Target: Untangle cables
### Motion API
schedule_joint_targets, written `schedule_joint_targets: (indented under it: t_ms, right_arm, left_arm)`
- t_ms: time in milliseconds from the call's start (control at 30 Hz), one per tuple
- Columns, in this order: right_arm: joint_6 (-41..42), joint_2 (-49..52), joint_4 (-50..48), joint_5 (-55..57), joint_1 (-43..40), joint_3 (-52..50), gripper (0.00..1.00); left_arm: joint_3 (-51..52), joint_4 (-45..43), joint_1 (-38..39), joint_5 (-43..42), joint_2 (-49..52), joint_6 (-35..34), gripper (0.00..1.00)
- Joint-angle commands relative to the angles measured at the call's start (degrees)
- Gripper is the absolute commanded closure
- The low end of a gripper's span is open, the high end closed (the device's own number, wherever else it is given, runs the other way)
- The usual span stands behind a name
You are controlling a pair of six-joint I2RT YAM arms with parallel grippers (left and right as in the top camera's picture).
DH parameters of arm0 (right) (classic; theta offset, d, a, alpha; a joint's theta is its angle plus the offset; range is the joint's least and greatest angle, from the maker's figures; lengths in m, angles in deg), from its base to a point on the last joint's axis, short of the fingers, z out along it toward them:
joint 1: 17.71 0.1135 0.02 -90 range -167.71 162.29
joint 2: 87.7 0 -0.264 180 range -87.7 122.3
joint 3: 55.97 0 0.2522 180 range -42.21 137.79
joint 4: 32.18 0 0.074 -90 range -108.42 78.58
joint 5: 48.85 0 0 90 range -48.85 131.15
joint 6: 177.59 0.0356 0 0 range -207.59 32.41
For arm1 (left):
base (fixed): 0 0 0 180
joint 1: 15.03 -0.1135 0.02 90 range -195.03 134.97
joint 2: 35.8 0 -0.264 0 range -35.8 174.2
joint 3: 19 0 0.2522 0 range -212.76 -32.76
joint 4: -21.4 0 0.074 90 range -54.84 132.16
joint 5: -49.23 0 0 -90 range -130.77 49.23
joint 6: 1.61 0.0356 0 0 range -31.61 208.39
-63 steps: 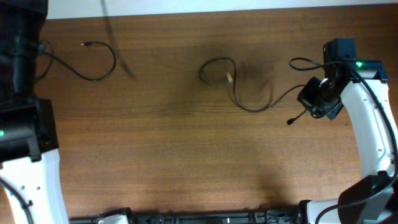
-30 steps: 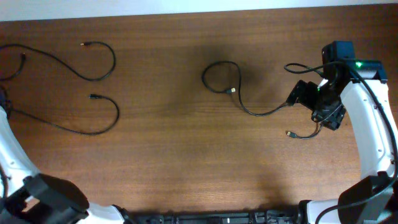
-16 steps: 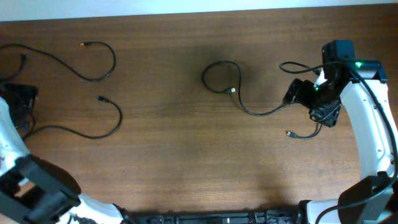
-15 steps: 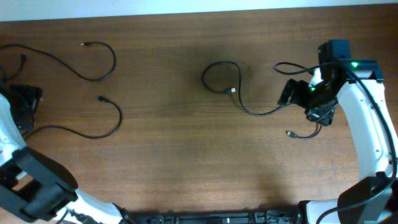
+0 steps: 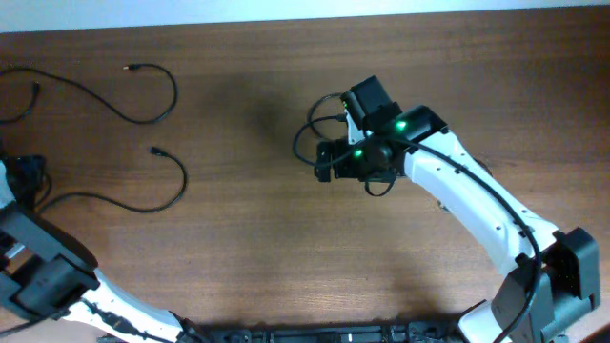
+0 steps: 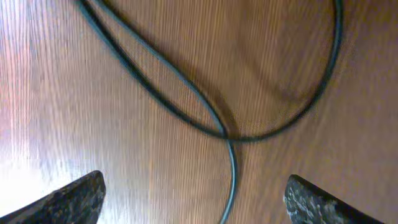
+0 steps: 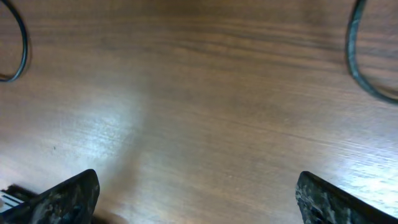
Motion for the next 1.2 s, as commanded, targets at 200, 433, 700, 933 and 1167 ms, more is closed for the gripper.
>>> schedule_joint_targets:
  t_ms: [200,433,700,933,1167]
  right_arm:
    - [0.9,0.63,-0.2,0.37,0.22,0.11,0.02]
    - [0.87,0.63,-0.66,0.35,0.22,0.11,0.02]
    - [0.87,0.63,-0.66,0.35,0.22,0.11,0.02]
    - [0.87,0.63,-0.66,0.33,0.22,0.11,0.02]
    - [0.87,0.63,-0.66,0.35,0.22,0.11,0.02]
  left_arm:
    - [0.02,-5.99,-7.06,5.81,2.25,-1.09,0.09]
    - [-0.76,-7.58,-8.37,-0.76,5.97,4.22,0.88]
    - [-9.27,-7.72,-8.31,-33.31,5.01,34.53,1.0]
    - [-7.54,-6.36,-9.16,-29.59,7.52,50.93,1.0]
    - [-8.35,-3.76,-14.16,-30.93,13.35,50.69,0.41]
